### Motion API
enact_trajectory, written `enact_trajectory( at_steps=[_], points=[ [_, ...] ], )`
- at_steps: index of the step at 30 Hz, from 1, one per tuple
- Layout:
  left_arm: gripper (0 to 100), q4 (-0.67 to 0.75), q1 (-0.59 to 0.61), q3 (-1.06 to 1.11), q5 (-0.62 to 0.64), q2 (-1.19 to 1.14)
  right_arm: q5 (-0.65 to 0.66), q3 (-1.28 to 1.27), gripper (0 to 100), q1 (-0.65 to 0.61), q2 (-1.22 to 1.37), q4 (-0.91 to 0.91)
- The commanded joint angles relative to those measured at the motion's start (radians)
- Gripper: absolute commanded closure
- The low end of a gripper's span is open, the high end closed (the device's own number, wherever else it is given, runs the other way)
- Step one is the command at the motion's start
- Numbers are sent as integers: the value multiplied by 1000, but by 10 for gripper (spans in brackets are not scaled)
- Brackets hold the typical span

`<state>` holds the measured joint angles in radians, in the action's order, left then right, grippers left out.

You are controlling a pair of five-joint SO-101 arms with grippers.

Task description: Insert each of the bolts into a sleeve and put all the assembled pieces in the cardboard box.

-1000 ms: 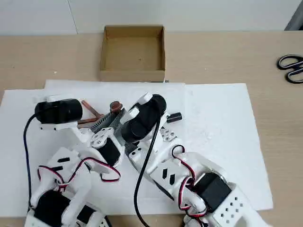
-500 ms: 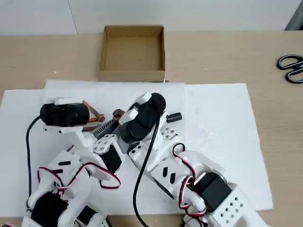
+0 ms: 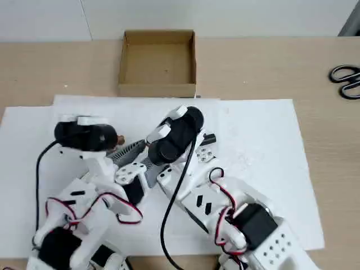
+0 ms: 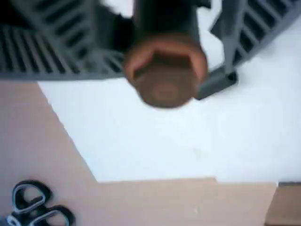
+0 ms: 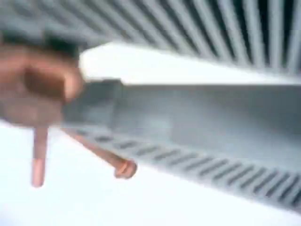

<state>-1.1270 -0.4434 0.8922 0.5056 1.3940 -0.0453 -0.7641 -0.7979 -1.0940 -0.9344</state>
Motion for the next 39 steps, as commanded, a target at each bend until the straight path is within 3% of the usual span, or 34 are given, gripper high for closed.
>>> enact_trajectory(
  at_steps=[1, 16, 20, 24, 30, 35, 39],
  points=[
    [778, -9, -2, -13, -8, 6, 8, 77, 995, 13, -24, 45],
    [781, -9, 5, -127, -55, 6, 6, 72, 995, 73, -24, 2],
    [855, -3, 83, -165, -66, 6, 6, 71, 995, 88, -24, 1],
    [992, -9, 181, -183, -184, 6, 5, 71, 995, 99, -24, -15],
    [995, -40, 384, -136, -299, 6, 3, 71, 995, 136, -22, -76],
    [995, -91, 505, 88, -387, 6, 2, 51, 995, 262, -15, -76],
    [995, -38, 566, 268, -442, 6, 3, -58, 995, 349, -15, 33]
  ],
)
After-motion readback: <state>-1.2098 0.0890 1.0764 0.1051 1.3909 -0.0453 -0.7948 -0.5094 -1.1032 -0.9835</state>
